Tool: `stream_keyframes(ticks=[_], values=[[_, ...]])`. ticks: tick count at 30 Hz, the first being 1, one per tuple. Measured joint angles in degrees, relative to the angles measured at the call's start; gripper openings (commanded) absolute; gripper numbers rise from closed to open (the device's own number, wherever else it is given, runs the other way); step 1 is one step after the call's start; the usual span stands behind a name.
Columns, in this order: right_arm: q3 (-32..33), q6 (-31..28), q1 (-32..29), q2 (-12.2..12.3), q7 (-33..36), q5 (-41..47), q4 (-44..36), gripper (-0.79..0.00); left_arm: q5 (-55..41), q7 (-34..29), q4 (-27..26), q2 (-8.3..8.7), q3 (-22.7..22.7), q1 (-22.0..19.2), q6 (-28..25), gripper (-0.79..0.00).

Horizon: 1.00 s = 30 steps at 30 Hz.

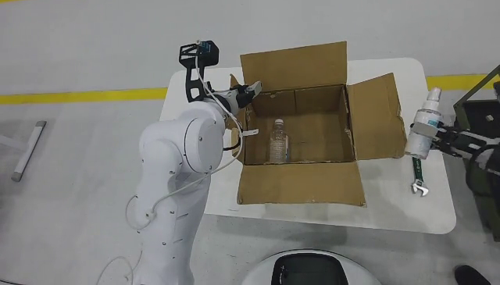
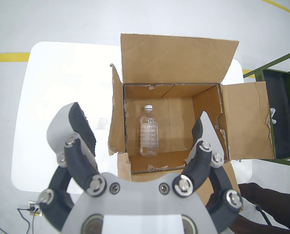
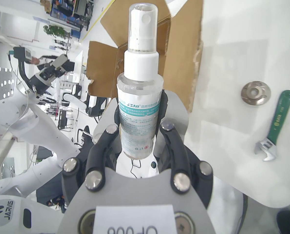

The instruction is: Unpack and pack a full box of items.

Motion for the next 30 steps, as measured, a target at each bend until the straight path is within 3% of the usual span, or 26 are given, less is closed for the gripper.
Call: stream_keyframes(ticks=[9, 13, 20, 30], values=[[-26.1, 4.0, 14.0, 0.4, -1.6, -12.2, 7.6, -0.785, 0.0, 0.0, 0.0, 0.0, 0.0, 0.0, 0.0, 0.0], [-34.8, 4.8, 19.6, 0.0, -2.9, -17.4, 11.5, -0.785, 0.6, 1.6, 0.1, 0.11, -0.2, 1.1, -0.9, 0.0], [-35.8, 5.0, 20.2, 0.0, -2.9, -17.9, 11.9, -0.785, 5.3, 5.0, -0.9, 0.53, -1.4, 4.0, -2.8, 0.0], [-35.8, 5.0, 20.3, 0.0, -2.9, -17.9, 11.9, -0.785, 9.7, 6.1, -1.4, 0.63, -3.5, 5.9, -0.9, 0.0]])
